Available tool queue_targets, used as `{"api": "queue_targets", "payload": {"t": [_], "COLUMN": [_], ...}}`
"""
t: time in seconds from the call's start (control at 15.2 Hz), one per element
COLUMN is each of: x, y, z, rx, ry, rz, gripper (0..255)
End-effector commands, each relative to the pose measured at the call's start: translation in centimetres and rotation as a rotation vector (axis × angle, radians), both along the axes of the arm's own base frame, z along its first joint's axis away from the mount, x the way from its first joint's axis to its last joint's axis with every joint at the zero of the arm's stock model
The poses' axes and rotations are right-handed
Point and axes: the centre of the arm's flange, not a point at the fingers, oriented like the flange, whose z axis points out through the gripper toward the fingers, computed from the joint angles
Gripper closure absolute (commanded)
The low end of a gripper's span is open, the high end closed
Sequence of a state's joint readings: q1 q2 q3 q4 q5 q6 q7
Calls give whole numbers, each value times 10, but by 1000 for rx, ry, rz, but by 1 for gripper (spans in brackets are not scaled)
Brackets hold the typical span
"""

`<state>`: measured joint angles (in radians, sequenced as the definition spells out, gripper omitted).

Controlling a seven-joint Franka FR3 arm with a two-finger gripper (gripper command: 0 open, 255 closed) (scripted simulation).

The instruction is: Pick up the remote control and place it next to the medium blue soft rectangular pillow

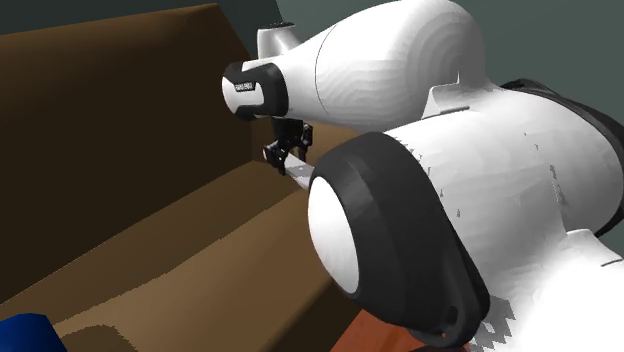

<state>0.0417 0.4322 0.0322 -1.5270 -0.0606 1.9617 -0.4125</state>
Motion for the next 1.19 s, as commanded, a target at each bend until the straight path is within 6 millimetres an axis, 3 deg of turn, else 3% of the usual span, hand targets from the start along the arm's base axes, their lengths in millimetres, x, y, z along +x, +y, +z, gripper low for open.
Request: {"api": "queue_targets", "payload": {"t": [0.0, 1.12], "x": [-1, -153], "y": [-1, 164], "z": [11, 12], "rx": [0, 0], "ry": [0, 0], "rz": [0, 0], "gripper": [255, 255]}}
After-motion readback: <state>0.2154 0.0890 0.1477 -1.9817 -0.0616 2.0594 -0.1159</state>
